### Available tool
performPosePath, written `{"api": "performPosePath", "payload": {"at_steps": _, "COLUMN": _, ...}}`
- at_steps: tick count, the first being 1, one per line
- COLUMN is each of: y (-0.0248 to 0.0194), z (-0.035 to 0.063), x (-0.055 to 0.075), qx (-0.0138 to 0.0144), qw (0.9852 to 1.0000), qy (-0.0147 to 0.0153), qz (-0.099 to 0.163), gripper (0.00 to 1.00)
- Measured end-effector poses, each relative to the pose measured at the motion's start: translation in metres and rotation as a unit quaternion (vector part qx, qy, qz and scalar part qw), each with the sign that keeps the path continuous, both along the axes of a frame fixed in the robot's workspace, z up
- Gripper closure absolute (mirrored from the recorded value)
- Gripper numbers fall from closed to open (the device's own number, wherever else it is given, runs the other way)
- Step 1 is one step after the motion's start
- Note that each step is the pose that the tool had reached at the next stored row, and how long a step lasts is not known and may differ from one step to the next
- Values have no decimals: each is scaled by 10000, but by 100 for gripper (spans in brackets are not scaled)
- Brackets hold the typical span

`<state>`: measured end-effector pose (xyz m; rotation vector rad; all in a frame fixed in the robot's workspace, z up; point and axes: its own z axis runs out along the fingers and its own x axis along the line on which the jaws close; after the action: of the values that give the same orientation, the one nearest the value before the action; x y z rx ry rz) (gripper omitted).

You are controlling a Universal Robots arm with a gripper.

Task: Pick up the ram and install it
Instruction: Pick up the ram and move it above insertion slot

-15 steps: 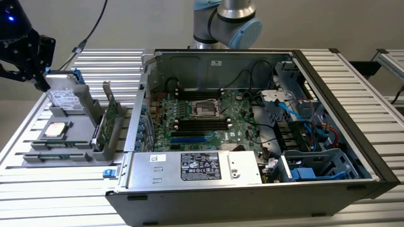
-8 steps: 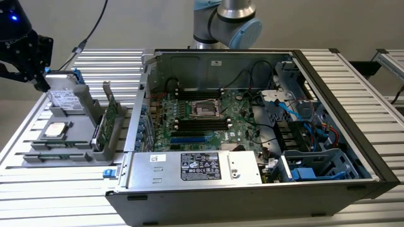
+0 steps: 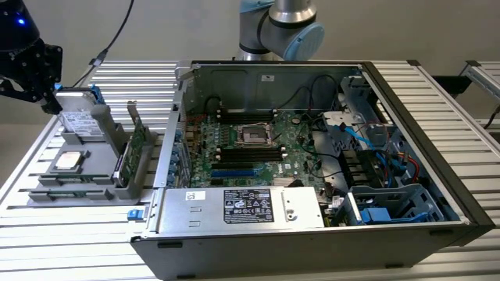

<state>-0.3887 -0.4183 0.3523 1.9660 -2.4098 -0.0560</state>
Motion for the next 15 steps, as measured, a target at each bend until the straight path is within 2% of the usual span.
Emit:
{"api": "performPosePath", "payload": {"at_steps": 5, "y": 0, "z": -4, "x": 0, "qx": 0, "qw": 9990, "qy": 0, "qz": 452, "gripper": 90}}
{"api": "performPosePath", "payload": {"at_steps": 8, "y": 0, "z": -5, "x": 0, "qx": 0, "qw": 9974, "qy": 0, "qz": 726, "gripper": 90}}
{"api": "performPosePath", "payload": {"at_steps": 13, "y": 1, "z": -5, "x": -7, "qx": 0, "qw": 9934, "qy": 0, "qz": 1148, "gripper": 90}}
{"api": "performPosePath", "payload": {"at_steps": 15, "y": 2, "z": -5, "x": -8, "qx": 0, "qw": 9931, "qy": 0, "qz": 1171, "gripper": 90}}
